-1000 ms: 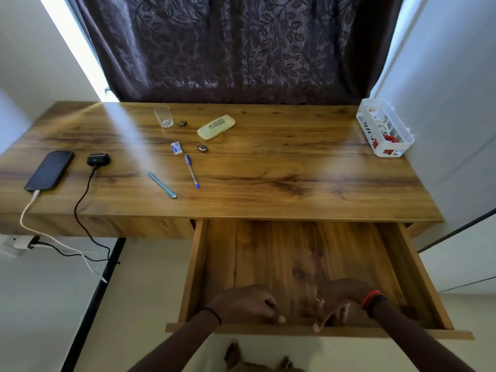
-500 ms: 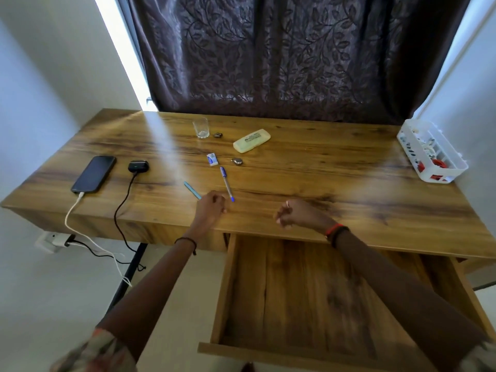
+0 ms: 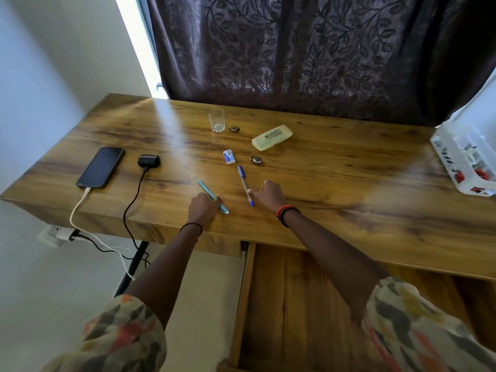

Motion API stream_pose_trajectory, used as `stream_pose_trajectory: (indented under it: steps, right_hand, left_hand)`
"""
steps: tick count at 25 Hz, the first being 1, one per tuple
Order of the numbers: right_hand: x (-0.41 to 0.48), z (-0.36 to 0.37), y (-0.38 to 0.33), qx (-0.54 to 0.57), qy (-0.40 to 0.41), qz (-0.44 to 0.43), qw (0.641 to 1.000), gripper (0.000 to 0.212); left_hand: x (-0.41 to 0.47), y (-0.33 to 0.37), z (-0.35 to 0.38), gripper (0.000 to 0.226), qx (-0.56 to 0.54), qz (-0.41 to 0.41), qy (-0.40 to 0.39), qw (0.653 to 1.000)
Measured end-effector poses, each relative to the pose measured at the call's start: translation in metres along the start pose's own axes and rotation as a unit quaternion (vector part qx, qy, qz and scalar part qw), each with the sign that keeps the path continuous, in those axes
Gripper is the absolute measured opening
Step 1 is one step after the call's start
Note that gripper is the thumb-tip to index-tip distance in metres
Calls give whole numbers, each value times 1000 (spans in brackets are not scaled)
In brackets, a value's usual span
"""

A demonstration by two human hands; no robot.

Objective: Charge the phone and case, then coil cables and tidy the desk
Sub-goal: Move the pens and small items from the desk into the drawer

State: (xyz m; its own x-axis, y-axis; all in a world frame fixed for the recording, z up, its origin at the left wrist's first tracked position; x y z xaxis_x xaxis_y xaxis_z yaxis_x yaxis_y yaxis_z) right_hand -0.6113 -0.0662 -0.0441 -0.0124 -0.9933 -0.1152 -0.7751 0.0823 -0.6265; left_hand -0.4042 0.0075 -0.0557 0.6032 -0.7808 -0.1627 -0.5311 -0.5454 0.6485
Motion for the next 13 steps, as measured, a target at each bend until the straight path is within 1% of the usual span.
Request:
stream_pose_trajectory:
  steps: [2, 6, 8, 10, 12, 13]
  right_hand:
    - [3, 11, -7, -9, -5, -1, 1000, 39]
    - [5, 21, -21, -59, -12, -26, 998, 27]
    - [3, 22, -22, -59, -35, -21, 997, 25]
    - [-4, 18, -16, -26, -68, 3, 997, 19]
    - [-18, 8, -3, 50, -91, 45, 994, 12]
    - [-27, 1, 4, 90, -91, 61, 990, 11]
  left_hand:
    - [6, -1, 3, 36, -5, 2, -11, 1000]
    - [7, -2, 1, 29, -19, -16, -33, 999]
    - [8, -2, 0, 27, -32, -29, -40, 998]
    - [0, 3, 2, 25, -63, -51, -56, 995]
    - [-18, 14, 10, 22, -95, -67, -89, 989]
    - [-29, 21, 16, 19, -107, -61, -107, 987]
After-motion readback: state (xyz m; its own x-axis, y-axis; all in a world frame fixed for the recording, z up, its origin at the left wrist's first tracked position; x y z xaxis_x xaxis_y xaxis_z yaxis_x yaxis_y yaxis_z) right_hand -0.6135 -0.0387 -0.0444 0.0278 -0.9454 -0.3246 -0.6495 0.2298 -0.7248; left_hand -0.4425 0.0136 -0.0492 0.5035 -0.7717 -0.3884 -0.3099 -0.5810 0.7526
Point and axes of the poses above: each hand's wrist, its own x-axis towards the middle knuckle, its own z-axis out of the palm, y = z × x, the point moved 9 cm from there along x, towards the middle knuckle, and after that the axes turned 12 degrees about y, right-handed, at the moved point
